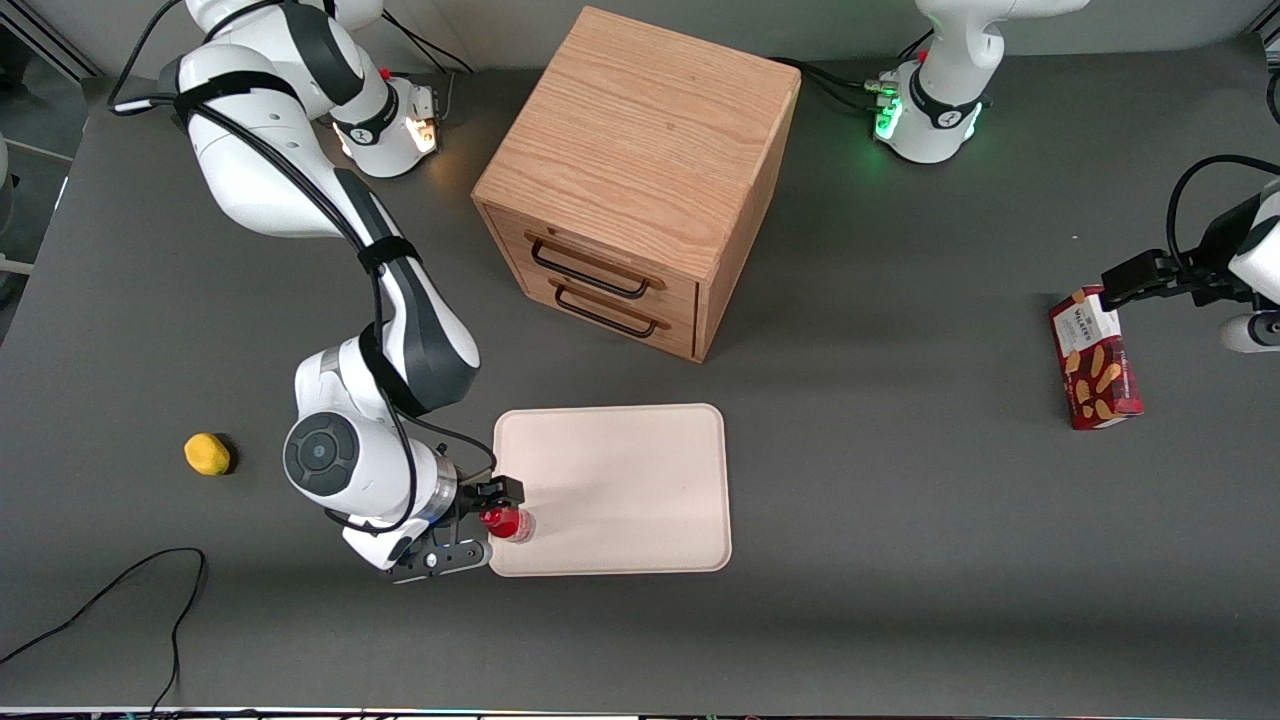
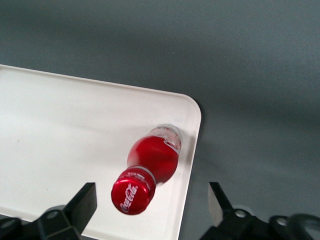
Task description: Place coke bottle on tray
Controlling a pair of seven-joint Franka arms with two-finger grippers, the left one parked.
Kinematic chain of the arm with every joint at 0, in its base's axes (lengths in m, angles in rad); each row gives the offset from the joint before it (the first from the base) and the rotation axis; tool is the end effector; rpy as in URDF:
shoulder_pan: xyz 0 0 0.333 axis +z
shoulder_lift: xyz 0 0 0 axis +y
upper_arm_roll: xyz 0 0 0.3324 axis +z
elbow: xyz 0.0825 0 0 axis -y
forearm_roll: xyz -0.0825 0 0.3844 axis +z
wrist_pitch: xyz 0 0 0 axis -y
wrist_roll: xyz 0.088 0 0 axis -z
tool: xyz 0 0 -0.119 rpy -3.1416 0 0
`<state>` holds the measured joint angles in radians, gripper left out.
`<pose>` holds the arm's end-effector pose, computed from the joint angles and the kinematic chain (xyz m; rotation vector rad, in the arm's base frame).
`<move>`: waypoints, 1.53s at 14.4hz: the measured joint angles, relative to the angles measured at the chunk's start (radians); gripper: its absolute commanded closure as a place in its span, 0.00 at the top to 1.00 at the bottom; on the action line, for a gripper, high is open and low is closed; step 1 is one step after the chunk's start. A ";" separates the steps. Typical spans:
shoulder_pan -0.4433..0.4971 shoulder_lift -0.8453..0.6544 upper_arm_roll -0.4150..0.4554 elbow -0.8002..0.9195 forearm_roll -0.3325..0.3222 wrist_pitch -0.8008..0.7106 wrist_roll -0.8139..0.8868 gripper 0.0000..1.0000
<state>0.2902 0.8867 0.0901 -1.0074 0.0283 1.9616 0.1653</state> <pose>0.7478 0.2736 0.3242 -3.0194 -0.2567 -0.0644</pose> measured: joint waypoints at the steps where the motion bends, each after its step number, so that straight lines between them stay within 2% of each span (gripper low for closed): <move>1: 0.000 -0.003 0.000 0.001 0.000 0.002 0.000 1.00; 4: 0.000 -0.054 0.001 0.003 0.000 -0.006 0.021 1.00; 6: -0.006 -0.150 -0.008 -0.043 0.000 -0.037 0.034 1.00; 8: -0.019 -0.295 -0.039 -0.177 0.004 -0.051 0.036 1.00; 11: -0.032 -0.550 -0.125 -0.435 0.071 -0.064 0.036 1.00; 14: -0.037 -0.804 -0.183 -0.709 0.081 -0.068 0.036 1.00; 16: -0.038 -0.952 -0.211 -0.852 0.066 -0.082 0.035 1.00; 18: -0.038 -1.057 -0.231 -0.926 0.009 -0.148 0.034 1.00; 22: -0.038 -1.103 -0.256 -0.926 -0.019 -0.233 0.029 1.00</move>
<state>0.2525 -0.2167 -0.1654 -1.9336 0.0094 1.7290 0.1944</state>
